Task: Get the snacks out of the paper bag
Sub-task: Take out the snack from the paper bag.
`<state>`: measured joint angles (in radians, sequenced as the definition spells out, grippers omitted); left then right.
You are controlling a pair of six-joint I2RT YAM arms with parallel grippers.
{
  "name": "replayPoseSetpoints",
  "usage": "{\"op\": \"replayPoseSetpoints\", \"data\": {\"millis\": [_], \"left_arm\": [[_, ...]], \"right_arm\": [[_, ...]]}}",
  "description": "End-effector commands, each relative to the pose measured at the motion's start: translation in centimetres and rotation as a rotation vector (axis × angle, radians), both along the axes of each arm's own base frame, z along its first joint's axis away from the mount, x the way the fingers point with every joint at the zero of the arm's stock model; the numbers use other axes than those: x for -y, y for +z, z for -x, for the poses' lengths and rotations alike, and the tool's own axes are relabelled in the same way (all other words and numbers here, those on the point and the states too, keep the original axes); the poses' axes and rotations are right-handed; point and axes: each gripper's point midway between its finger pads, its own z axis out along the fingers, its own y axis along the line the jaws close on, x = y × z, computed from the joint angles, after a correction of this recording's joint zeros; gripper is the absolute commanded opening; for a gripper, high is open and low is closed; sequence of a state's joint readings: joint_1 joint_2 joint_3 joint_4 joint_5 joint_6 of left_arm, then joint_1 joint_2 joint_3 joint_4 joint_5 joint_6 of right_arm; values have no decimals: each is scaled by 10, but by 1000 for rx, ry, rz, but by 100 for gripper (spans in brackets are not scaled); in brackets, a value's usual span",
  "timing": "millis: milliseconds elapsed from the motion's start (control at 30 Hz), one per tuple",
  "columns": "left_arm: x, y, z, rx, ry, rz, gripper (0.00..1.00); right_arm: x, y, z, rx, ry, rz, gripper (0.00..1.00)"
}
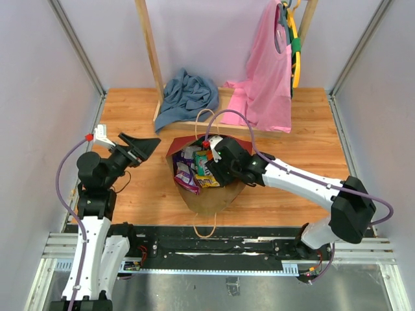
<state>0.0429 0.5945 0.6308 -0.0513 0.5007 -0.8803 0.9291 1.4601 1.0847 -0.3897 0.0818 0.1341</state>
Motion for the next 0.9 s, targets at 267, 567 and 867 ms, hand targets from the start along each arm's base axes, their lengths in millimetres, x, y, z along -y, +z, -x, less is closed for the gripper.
{"op": "replayPoseSetpoints", "data": {"millis": [267,567,867], "left_arm": [[15,-36,11,-44,-96,90,100],[13,-3,-2,20,-94,32,100],[-8,33,-18,85,22,-124,100]], "right_arm": [[-28,-14,1,-101,53,-98,17],[-42,27,22,-23,156,-175,1],[-43,114,68,130,341,-268,1]]}}
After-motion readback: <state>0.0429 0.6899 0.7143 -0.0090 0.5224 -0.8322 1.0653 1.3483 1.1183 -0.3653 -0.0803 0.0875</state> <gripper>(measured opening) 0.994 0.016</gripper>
